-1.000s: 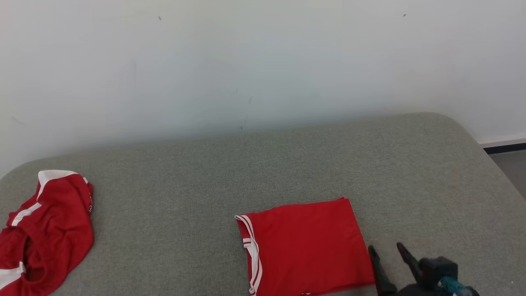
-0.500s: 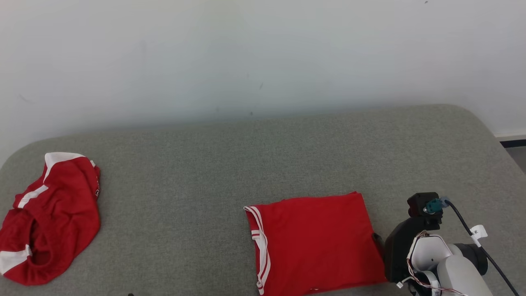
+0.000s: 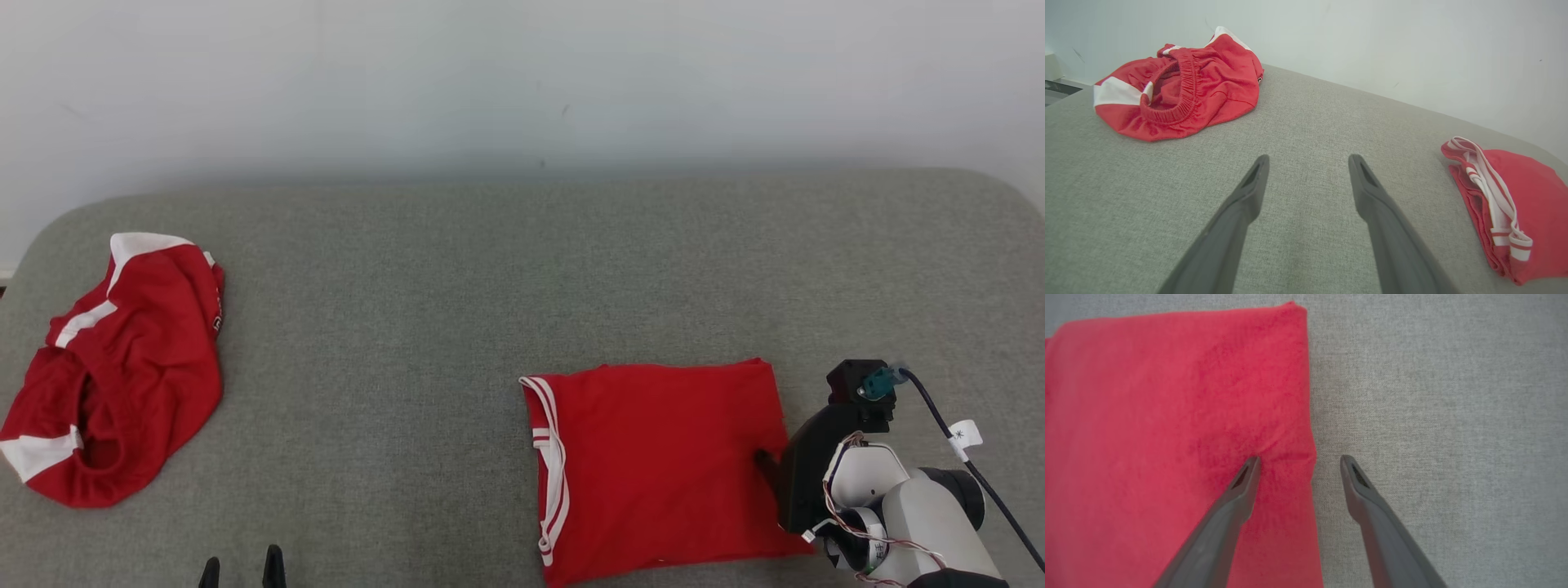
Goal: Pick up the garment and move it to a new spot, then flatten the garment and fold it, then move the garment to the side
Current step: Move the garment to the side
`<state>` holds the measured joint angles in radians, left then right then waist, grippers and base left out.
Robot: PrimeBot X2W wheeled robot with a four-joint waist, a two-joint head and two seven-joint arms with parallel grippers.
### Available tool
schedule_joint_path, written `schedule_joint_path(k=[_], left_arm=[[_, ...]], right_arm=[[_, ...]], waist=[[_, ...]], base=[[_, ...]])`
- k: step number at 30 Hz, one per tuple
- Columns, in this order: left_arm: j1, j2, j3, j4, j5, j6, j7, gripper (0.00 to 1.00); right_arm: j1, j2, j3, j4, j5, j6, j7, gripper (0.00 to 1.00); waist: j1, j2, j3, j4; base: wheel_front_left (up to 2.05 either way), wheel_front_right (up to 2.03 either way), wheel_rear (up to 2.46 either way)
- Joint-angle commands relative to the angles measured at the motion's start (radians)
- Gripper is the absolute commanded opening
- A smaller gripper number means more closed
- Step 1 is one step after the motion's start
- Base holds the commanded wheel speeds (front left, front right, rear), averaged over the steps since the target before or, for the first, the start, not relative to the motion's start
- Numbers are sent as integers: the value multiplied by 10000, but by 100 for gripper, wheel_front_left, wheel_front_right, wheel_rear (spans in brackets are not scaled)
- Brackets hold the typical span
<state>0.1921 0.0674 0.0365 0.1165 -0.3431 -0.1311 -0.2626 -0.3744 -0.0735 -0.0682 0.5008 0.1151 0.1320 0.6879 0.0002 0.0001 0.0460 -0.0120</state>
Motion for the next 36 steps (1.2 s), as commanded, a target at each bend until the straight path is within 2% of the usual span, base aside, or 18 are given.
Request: schedule_joint_path(k=[1,8,12,14,15,16,27,36], left_arm=[[-148,38,-13,-28,85,8,-29,100],[-375,77,-134,-23,65,8,-29,100],[-468,92,-130,-85,35,8,-29,100],[-492,91,-155,-108,7,8,-29,100],[-501,88,-167,-121,3,8,-29,100],[-517,87,-182,-135,-5,8,-29,100],[-742,1,-162,-490,-182,8,-29,100],[-1094,-92,86,-988,-174,8,-29,100]], right_arm=[[-97,25,-46,64,-35,-23,36,100],[-245,60,160,697,106,-22,337,100],[-313,-247,602,914,161,-23,636,100],[-386,-356,811,943,238,-23,764,24],[-439,-405,920,928,302,-23,790,3],[-499,-469,1053,932,361,-23,857,0],[-1806,-1476,2694,306,652,-30,899,0],[-3120,-2392,4218,56,628,-25,520,0]], waist=[[-2,-1,285,218],[-2,-1,647,361],[-2,-1,747,323],[-2,-1,778,285],[-2,-1,795,266],[-2,-1,821,242],[-2,-1,1218,-399],[-2,-1,1731,-1738]], base=[[0,0,0],[0,0,0],[0,0,0],[0,0,0],[0,0,0],[0,0,0],[0,0,0],[0,0,0]])
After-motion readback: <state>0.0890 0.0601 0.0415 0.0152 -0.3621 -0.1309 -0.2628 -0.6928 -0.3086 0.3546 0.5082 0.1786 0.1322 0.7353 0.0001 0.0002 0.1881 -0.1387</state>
